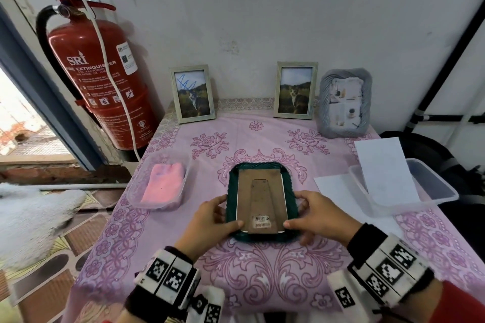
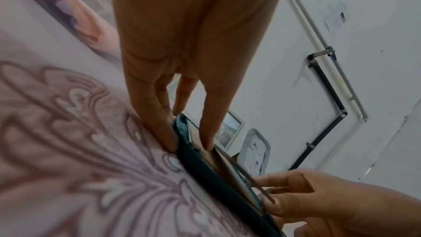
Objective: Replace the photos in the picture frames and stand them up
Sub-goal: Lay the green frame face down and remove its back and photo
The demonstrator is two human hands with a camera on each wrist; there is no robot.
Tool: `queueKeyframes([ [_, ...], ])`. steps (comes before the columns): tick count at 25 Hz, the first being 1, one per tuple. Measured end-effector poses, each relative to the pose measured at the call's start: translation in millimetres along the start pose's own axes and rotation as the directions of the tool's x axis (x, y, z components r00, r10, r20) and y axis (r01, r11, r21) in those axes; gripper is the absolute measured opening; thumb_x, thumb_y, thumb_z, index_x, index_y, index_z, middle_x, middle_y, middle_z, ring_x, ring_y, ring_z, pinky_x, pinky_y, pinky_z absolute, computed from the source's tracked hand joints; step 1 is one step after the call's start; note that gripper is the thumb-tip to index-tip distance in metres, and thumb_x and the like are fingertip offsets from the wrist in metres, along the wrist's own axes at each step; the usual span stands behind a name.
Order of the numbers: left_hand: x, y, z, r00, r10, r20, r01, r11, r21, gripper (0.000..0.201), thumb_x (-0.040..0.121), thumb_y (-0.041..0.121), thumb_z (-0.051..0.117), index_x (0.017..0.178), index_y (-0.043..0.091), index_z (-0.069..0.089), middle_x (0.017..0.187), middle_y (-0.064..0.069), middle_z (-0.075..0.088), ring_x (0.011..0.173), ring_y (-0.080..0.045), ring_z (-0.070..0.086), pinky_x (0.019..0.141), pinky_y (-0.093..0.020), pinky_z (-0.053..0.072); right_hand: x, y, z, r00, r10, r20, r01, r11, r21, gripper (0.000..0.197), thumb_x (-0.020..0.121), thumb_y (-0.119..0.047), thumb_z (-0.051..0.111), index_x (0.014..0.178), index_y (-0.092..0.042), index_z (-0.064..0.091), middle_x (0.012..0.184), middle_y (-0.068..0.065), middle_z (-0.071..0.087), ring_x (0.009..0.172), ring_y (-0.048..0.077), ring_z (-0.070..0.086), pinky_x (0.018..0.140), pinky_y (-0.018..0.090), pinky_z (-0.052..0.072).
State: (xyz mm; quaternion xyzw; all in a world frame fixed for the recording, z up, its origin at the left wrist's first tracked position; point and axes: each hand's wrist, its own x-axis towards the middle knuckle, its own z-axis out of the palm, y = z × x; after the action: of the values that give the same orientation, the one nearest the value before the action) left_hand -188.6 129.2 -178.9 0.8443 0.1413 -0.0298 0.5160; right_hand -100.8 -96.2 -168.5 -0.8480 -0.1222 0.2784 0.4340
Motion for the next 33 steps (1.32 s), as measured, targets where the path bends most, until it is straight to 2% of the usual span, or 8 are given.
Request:
queueKeyframes([
  [3, -1.4, -3.9, 3.5, 0.997, 0.076, -0.014, -0.075, 0.997, 0.018, 0.061, 0.074, 0.007, 0.076, 0.129, 0.018, 0.051, 0.075, 0.009, 0.055, 0.059, 0.004, 0.058, 0.059, -0.009, 0.045, -2.8, 3.7, 7.7, 0.998, -0.033, -0.058, 0.037, 0.998, 0.056, 0.075, 0.073, -0.004, 0.077, 0.138, -0.012, 0.04, 0.096, 0.013, 0.054, 0.055, 0.019, 0.067, 0.049, 0.026, 0.057],
  [7, 0.0, -7.4, 3.2, 0.994, 0.109, -0.006, -0.109, 0.994, 0.004, 0.057, 0.076, 0.005, 0.073, 0.124, 0.027, 0.051, 0.074, 0.01, 0.056, 0.056, 0.008, 0.058, 0.058, -0.008, 0.045, -7.4, 7.5, 10.7, 0.997, -0.047, -0.058, 0.051, 0.995, 0.08, 0.078, 0.074, -0.008, 0.077, 0.14, -0.016, 0.036, 0.099, 0.011, 0.052, 0.071, 0.034, 0.07, 0.061, 0.04, 0.06],
  [9, 0.2, -9.1, 3.2, 0.994, 0.112, -0.011, -0.112, 0.994, 0.009, 0.056, 0.077, 0.009, 0.073, 0.122, 0.032, 0.049, 0.081, 0.005, 0.059, 0.065, 0.003, 0.061, 0.066, -0.012, 0.049, -8.1, 11.2, 11.5, 0.996, -0.047, -0.071, 0.054, 0.993, 0.104, 0.079, 0.074, -0.01, 0.077, 0.141, -0.019, 0.035, 0.097, 0.007, 0.05, 0.071, 0.034, 0.07, 0.065, 0.045, 0.06],
  [11, -0.5, -10.1, 3.0, 0.995, 0.1, -0.014, -0.099, 0.994, 0.038, 0.056, 0.078, 0.013, 0.073, 0.127, 0.028, 0.051, 0.095, -0.007, 0.059, 0.08, -0.013, 0.063, 0.079, -0.025, 0.053, -7.4, 14.7, 13.4, 0.995, -0.058, -0.08, 0.067, 0.99, 0.125, 0.075, 0.076, -0.012, 0.076, 0.14, -0.021, 0.038, 0.098, 0.008, 0.051, 0.072, 0.035, 0.07, 0.067, 0.046, 0.06],
  [14, -0.5, -11.8, 4.0, 0.995, 0.098, -0.015, -0.097, 0.995, 0.035, 0.056, 0.078, 0.013, 0.072, 0.129, 0.026, 0.05, 0.105, -0.016, 0.056, 0.09, -0.026, 0.063, 0.089, -0.037, 0.052, -6.7, 18.9, 17.7, 0.99, -0.084, -0.113, 0.099, 0.986, 0.136, 0.068, 0.077, -0.012, 0.075, 0.135, -0.024, 0.043, 0.1, 0.009, 0.05, 0.07, 0.031, 0.068, 0.069, 0.046, 0.06],
  [21, 0.8, -17.5, 6.4, 0.996, 0.093, -0.008, -0.092, 0.994, 0.066, 0.057, 0.084, 0.015, 0.067, 0.136, 0.024, 0.046, 0.11, -0.015, 0.05, 0.097, -0.026, 0.062, 0.093, -0.044, 0.05, -7.8, 21.1, 20.8, 0.983, -0.122, -0.135, 0.149, 0.967, 0.206, 0.065, 0.08, -0.006, 0.07, 0.134, -0.027, 0.041, 0.096, 0.008, 0.045, 0.069, 0.016, 0.06, 0.065, 0.036, 0.061],
  [30, -1.3, -15.7, 8.4, 0.997, 0.079, -0.003, -0.078, 0.996, 0.043, 0.053, 0.088, 0.013, 0.06, 0.138, 0.023, 0.045, 0.111, -0.012, 0.045, 0.1, -0.026, 0.061, 0.096, -0.044, 0.049, -5.9, 27.7, 25.2, 0.981, -0.121, -0.148, 0.156, 0.956, 0.247, 0.068, 0.084, -0.004, 0.065, 0.141, -0.024, 0.035, 0.099, 0.003, 0.043, 0.078, 0.013, 0.058, 0.057, 0.023, 0.057],
  [33, -2.3, -14.4, 8.8, 0.997, 0.078, -0.004, -0.078, 0.997, 0.024, 0.053, 0.088, 0.011, 0.06, 0.137, 0.024, 0.045, 0.11, -0.012, 0.044, 0.1, -0.026, 0.061, 0.096, -0.044, 0.048, -4.3, 30.1, 25.2, 0.981, -0.11, -0.159, 0.147, 0.958, 0.246, 0.069, 0.085, -0.003, 0.063, 0.142, -0.024, 0.033, 0.099, 0.002, 0.042, 0.081, 0.014, 0.056, 0.06, 0.027, 0.059],
])
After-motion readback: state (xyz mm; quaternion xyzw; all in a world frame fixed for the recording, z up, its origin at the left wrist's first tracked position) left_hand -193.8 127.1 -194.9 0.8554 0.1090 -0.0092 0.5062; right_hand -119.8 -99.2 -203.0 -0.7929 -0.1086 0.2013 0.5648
